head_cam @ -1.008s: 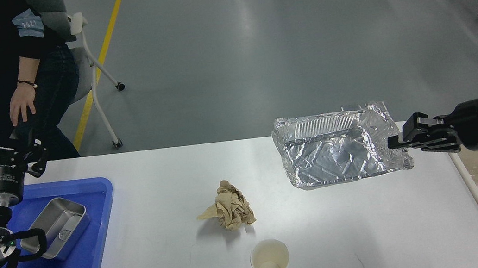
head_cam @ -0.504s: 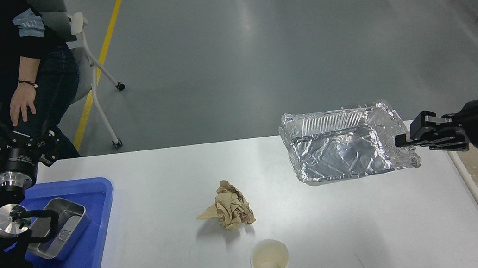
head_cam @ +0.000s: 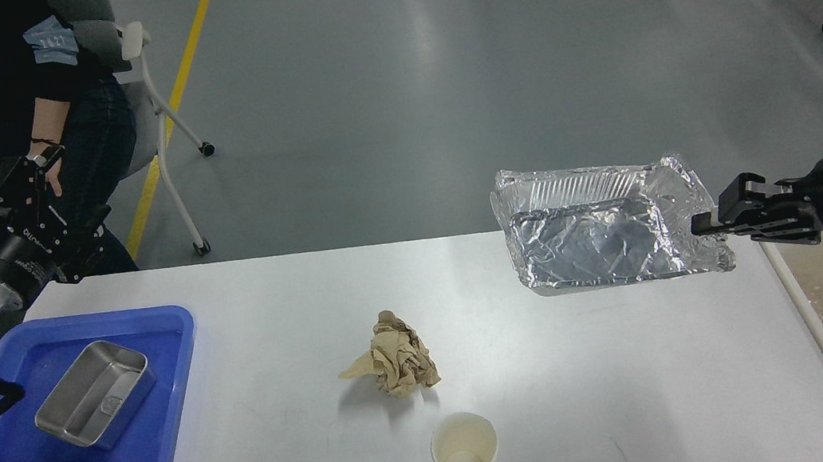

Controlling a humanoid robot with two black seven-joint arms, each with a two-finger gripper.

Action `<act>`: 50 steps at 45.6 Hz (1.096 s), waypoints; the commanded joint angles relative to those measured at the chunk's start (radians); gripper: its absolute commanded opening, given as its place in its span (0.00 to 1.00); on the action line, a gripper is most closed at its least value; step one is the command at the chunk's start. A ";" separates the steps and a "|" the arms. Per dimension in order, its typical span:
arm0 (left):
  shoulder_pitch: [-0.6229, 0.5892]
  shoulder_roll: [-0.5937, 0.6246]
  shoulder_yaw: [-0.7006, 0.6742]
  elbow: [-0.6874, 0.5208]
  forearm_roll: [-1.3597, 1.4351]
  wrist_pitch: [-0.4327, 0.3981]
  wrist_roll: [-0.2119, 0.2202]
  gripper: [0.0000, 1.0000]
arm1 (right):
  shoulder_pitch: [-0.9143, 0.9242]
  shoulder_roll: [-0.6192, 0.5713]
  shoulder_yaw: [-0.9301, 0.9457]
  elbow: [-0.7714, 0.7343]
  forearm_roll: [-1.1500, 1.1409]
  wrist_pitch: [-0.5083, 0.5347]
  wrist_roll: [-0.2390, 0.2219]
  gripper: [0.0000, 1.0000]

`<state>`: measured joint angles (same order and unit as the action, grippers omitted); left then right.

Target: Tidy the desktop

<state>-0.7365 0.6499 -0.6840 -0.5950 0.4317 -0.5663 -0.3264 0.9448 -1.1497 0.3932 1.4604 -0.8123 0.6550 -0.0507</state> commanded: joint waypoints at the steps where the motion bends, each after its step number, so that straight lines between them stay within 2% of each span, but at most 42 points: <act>1: -0.011 0.161 0.139 -0.089 0.008 -0.050 -0.007 1.00 | 0.003 -0.004 0.003 0.000 0.001 0.002 0.000 0.00; 10: -0.041 0.416 0.251 -0.336 0.137 -0.089 -0.003 1.00 | 0.002 -0.019 0.021 -0.002 0.001 0.002 0.000 0.00; 20: -0.061 0.654 0.256 -0.571 0.216 -0.158 0.013 1.00 | 0.005 -0.024 0.038 -0.002 0.001 0.002 0.000 0.00; 24: -0.064 0.766 0.254 -0.702 0.223 -0.187 0.015 1.00 | 0.002 -0.030 0.067 -0.008 0.001 0.002 0.000 0.00; 29: -0.081 0.885 0.241 -0.818 0.263 -0.248 0.035 1.00 | 0.002 -0.030 0.075 -0.015 0.001 0.002 0.000 0.00; 35: -0.175 0.967 0.241 -0.841 0.291 -0.394 0.053 1.00 | 0.003 -0.038 0.076 -0.015 0.001 0.003 0.000 0.00; 41: -0.245 1.017 0.239 -0.832 0.331 -0.394 0.096 1.00 | 0.002 -0.058 0.082 -0.015 0.004 0.003 0.000 0.00; 50: -0.274 1.001 0.239 -0.819 0.338 -0.394 0.101 1.00 | 0.002 -0.061 0.084 -0.015 0.008 0.003 0.000 0.00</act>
<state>-1.0018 1.6608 -0.4444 -1.4169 0.7679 -0.9597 -0.2271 0.9471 -1.2072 0.4779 1.4449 -0.8057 0.6581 -0.0506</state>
